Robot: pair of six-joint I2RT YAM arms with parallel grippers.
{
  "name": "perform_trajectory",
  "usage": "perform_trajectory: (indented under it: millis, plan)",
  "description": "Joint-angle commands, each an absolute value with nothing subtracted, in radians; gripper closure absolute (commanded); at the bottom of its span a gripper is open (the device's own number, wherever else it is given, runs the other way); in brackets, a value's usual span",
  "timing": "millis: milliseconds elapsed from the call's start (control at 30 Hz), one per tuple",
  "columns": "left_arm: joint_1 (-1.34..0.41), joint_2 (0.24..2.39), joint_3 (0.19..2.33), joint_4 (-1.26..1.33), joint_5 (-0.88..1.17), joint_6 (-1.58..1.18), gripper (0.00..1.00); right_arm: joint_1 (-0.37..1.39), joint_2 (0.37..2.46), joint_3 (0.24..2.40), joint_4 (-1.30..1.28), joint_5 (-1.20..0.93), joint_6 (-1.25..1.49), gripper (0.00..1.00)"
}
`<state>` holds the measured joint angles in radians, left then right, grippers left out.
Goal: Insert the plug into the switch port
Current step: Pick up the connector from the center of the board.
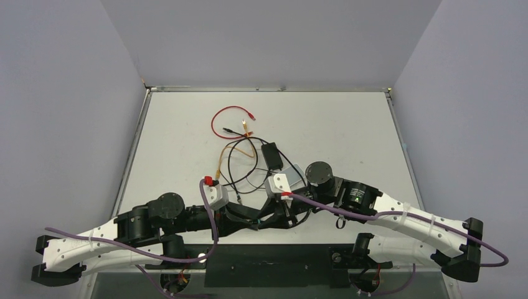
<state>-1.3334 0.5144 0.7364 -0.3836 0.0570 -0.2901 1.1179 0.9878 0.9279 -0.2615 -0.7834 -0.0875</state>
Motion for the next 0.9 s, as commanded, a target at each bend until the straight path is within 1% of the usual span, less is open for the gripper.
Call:
perform_trajectory:
  millis: [0,233,433,767,800,867]
  plan:
    - [-1.334,0.512,0.745,-0.327,0.055,-0.272,1.00,1.108,1.001,0.974,-0.185,-0.823,-0.072,0.73]
    - [-1.332,0.506,0.741,-0.324,0.055,-0.273,1.00,1.110,1.016,0.976,-0.182,-0.823,-0.066,0.75]
    - [-1.333,0.500,0.741,-0.324,0.050,-0.272,1.00,1.111,1.027,0.974,-0.182,-0.825,-0.066,0.79]
    - [-1.333,0.494,0.741,-0.325,0.038,-0.268,1.00,1.111,1.040,0.971,-0.183,-0.825,-0.071,0.81]
    - [-1.333,0.494,0.741,-0.326,0.038,-0.269,1.00,1.111,1.040,0.971,-0.184,-0.826,-0.072,0.82]
    - [-1.333,0.493,0.741,-0.326,0.038,-0.270,1.00,1.110,1.040,0.970,-0.185,-0.828,-0.072,0.88]
